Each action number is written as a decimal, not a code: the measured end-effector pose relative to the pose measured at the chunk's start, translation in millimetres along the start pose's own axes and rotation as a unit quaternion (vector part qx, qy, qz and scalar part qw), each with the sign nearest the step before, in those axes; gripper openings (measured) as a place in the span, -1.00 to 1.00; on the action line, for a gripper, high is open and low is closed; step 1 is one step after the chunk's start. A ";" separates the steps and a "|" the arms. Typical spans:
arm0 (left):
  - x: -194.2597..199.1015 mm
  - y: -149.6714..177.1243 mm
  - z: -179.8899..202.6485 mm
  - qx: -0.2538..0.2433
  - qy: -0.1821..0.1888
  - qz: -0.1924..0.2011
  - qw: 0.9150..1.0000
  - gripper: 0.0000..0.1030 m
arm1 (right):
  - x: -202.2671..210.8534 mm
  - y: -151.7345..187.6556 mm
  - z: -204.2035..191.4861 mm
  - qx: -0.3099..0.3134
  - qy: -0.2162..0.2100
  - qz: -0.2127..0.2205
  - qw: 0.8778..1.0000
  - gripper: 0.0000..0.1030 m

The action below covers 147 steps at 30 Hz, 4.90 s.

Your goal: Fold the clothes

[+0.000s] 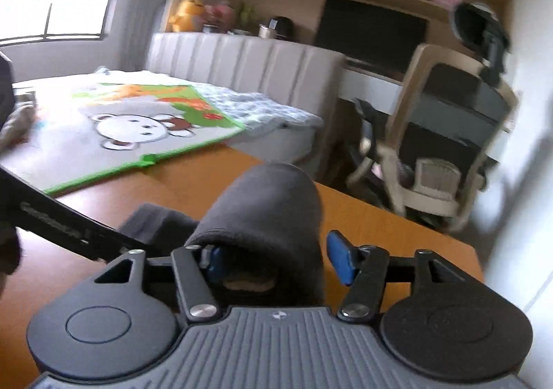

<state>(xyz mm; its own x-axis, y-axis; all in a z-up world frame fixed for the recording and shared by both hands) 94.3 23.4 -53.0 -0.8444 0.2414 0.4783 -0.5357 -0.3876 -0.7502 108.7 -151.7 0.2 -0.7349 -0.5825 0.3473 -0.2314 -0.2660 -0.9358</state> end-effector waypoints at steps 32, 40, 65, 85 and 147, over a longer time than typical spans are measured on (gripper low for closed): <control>24.1 -29.3 10.4 0.125 0.085 0.063 0.986 0.46 | -16.8 -12.2 8.3 -0.126 0.009 0.035 0.991 0.91; 42.3 -49.2 -23.1 0.164 0.063 0.104 0.979 0.60 | -8.7 -16.4 -9.3 -0.035 0.015 0.043 0.998 -0.10; 39.0 -26.5 -52.6 0.023 -0.074 0.076 0.994 0.83 | 31.7 -22.6 -47.5 -0.066 -0.156 0.019 0.985 0.66; -26.3 -61.5 -16.7 -0.113 -0.091 0.085 0.986 0.89 | -13.7 19.4 -24.2 -0.171 -0.039 0.000 0.984 0.17; -23.8 -36.4 -32.5 -0.051 -0.068 0.093 0.992 1.00 | -38.9 11.9 50.4 -0.203 0.027 0.032 0.978 1.00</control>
<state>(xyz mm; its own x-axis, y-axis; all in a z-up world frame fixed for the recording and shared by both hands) 133.7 60.7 -51.9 -0.9243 0.0481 0.3787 -0.3734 -0.3211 -0.8703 166.7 -170.9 -21.3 -0.7863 -0.5431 0.2944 -0.4107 0.1036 -0.9058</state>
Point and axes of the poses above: each gripper's, at about its wrist camera, not at the fingertips, and x roughly against the way its jaws point, z to its right, y to its underside, the point moved 9 cm from there along -x, roughly the way its jaws point, and after that the axes turned 8 degrees about z, right-handed, at the moved point
